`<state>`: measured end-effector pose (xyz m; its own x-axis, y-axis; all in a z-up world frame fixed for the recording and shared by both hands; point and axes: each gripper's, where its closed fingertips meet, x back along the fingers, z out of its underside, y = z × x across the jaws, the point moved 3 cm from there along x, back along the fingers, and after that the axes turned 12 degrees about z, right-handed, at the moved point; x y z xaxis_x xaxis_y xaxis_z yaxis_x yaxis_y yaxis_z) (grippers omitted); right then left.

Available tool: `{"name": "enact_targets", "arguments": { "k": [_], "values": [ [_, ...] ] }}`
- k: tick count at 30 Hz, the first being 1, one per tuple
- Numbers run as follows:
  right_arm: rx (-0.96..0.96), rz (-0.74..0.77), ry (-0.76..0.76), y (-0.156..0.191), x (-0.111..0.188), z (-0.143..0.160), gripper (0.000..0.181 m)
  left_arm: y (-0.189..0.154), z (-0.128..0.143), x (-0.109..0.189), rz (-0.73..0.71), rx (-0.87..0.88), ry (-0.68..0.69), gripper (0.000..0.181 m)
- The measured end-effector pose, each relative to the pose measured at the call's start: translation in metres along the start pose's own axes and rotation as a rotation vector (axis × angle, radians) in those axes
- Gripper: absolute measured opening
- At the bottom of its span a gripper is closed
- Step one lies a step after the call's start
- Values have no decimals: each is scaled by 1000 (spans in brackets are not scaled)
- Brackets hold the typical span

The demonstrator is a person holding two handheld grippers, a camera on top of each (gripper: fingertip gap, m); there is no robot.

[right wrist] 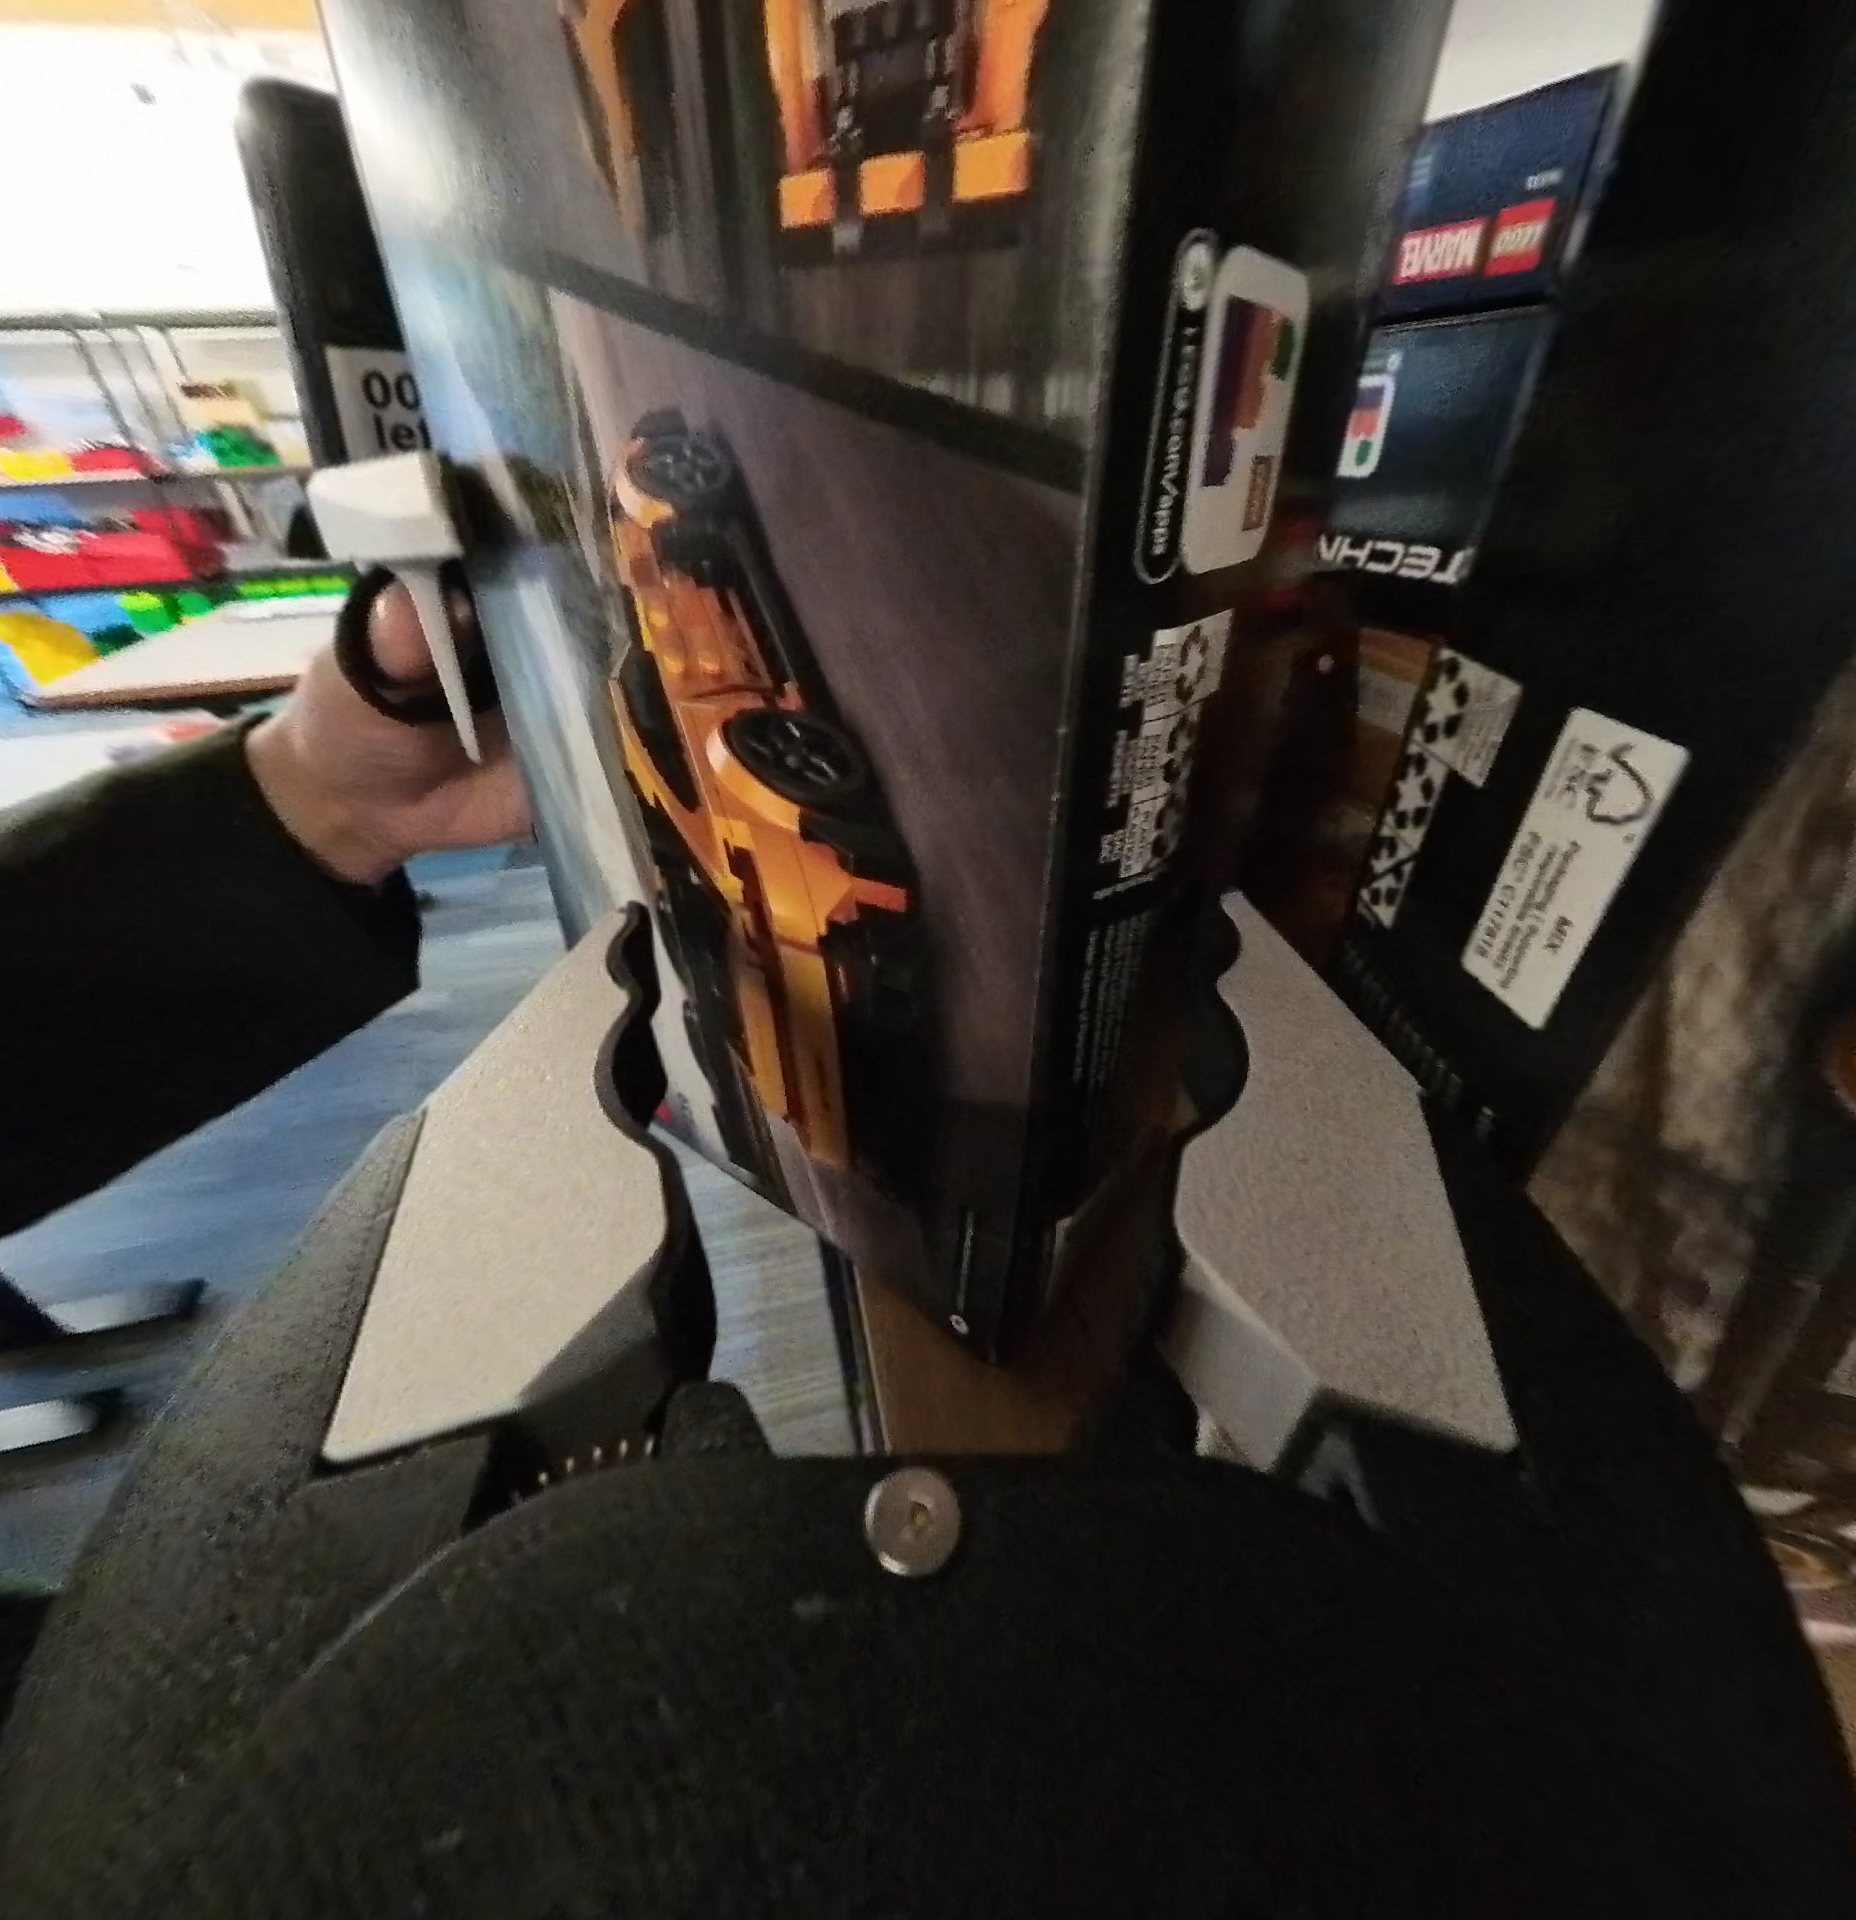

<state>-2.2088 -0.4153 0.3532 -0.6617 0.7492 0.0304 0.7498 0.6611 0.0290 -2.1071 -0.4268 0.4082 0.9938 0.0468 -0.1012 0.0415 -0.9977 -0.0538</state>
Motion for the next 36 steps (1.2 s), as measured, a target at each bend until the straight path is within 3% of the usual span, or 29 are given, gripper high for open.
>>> {"name": "enact_targets", "arguments": {
  "k": [6, 13, 19, 22, 27, 32, 36],
  "values": [
    [-4, 29, -3, -4, -2, -1, 91, 2, 20, -13, -36, 14, 151, 134],
    [-9, 93, -62, 9, 10, 1, 89, -11, 13, -14, 31, -36, 69, 133],
    [0, 118, -93, 9, 29, 2, 80, -16, 18, -17, 162, 5, 103, 134],
    [-48, 88, -65, 2, 28, 4, 104, -20, 19, -18, 211, 11, 70, 134],
    [52, 9, -29, 11, 21, 7, 123, -32, 20, -19, 291, -30, 32, 134],
    [4, -15, -19, 19, 12, 5, 123, -31, 16, -21, 270, 7, -38, 134],
    [43, -6, -18, 29, 17, 6, 122, -47, 13, -18, 278, -67, -42, 134]
  ]
}}
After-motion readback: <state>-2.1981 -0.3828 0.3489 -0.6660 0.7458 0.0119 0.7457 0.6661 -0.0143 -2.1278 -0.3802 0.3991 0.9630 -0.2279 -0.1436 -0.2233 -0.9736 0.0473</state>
